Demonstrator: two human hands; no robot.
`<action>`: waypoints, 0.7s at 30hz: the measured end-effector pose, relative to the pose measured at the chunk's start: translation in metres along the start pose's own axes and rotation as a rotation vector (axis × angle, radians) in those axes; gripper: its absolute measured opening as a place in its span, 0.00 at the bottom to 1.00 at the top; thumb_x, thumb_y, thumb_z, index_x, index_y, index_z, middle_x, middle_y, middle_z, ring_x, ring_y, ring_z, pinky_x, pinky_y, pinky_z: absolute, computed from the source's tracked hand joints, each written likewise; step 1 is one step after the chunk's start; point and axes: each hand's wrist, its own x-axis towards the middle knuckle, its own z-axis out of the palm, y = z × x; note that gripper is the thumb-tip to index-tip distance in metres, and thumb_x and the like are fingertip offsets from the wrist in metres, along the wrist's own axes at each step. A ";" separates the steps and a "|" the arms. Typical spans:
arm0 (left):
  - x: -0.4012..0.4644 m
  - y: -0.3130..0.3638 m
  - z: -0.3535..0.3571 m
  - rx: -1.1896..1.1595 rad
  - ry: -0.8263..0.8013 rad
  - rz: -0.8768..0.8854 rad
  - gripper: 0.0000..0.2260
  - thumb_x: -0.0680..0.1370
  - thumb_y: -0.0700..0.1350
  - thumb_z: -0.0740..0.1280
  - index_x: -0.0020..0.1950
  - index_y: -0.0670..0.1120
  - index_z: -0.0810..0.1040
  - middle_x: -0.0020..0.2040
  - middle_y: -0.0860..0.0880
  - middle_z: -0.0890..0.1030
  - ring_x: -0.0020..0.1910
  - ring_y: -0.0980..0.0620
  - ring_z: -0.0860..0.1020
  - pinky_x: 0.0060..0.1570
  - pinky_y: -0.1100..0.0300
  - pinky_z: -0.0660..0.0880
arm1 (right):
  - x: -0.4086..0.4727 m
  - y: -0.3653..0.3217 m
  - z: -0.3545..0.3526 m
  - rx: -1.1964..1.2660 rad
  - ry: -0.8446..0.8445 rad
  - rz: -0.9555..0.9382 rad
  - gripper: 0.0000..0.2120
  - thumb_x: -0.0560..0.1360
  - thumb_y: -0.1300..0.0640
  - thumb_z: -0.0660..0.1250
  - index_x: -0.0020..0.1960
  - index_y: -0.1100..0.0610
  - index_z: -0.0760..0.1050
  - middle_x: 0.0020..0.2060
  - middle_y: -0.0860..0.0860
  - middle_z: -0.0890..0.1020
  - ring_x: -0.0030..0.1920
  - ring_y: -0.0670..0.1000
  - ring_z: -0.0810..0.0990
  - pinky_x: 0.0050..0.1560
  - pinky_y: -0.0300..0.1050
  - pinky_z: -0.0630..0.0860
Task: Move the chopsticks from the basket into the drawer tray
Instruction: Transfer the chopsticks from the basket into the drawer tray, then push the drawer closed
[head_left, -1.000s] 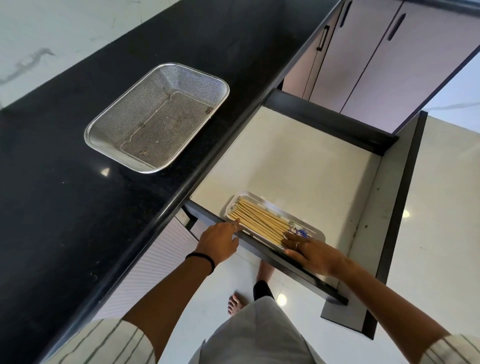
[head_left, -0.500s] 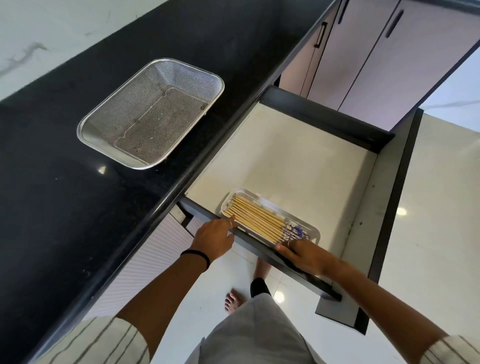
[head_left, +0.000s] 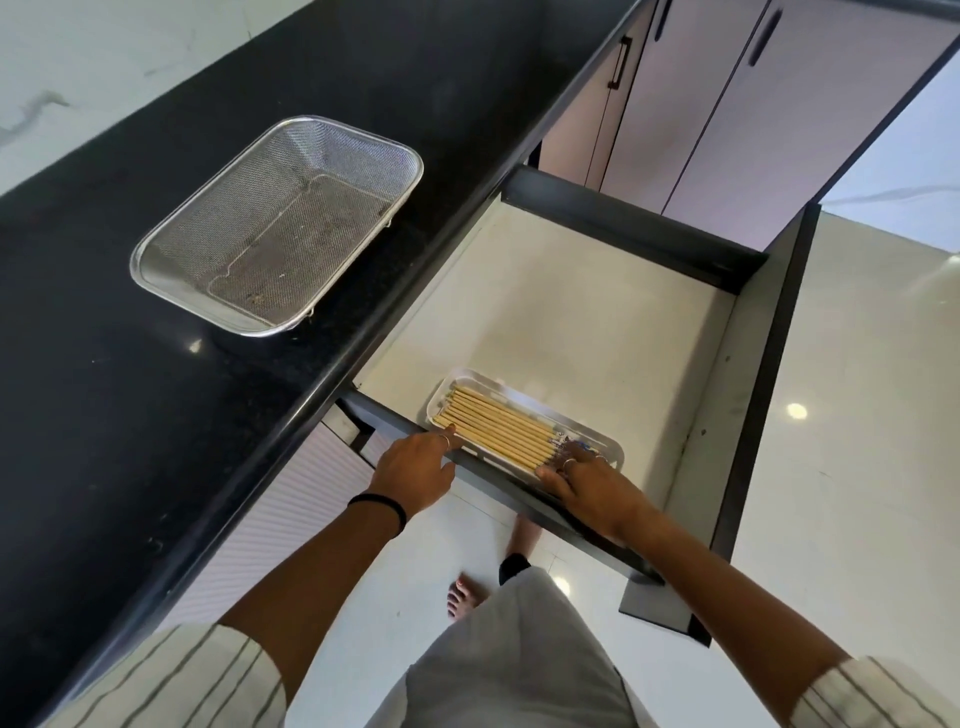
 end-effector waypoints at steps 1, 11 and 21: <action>-0.001 0.001 0.000 -0.003 0.003 -0.001 0.19 0.79 0.46 0.64 0.70 0.48 0.71 0.70 0.49 0.73 0.66 0.48 0.74 0.66 0.55 0.71 | 0.003 0.000 0.000 -0.010 -0.011 0.013 0.27 0.80 0.39 0.47 0.72 0.52 0.65 0.73 0.53 0.65 0.71 0.55 0.66 0.72 0.54 0.65; -0.005 0.010 0.006 -0.042 0.004 -0.050 0.20 0.79 0.46 0.64 0.71 0.46 0.70 0.73 0.49 0.69 0.69 0.47 0.71 0.69 0.53 0.69 | 0.006 0.000 -0.004 -0.175 -0.185 0.031 0.34 0.78 0.35 0.44 0.73 0.55 0.63 0.76 0.55 0.59 0.74 0.57 0.62 0.74 0.55 0.62; -0.009 0.038 0.008 -0.083 0.013 -0.208 0.24 0.78 0.44 0.65 0.72 0.43 0.66 0.72 0.45 0.69 0.67 0.44 0.73 0.66 0.50 0.71 | 0.015 0.007 -0.026 -0.304 -0.094 -0.148 0.31 0.78 0.35 0.47 0.59 0.57 0.76 0.63 0.55 0.76 0.70 0.55 0.68 0.71 0.52 0.63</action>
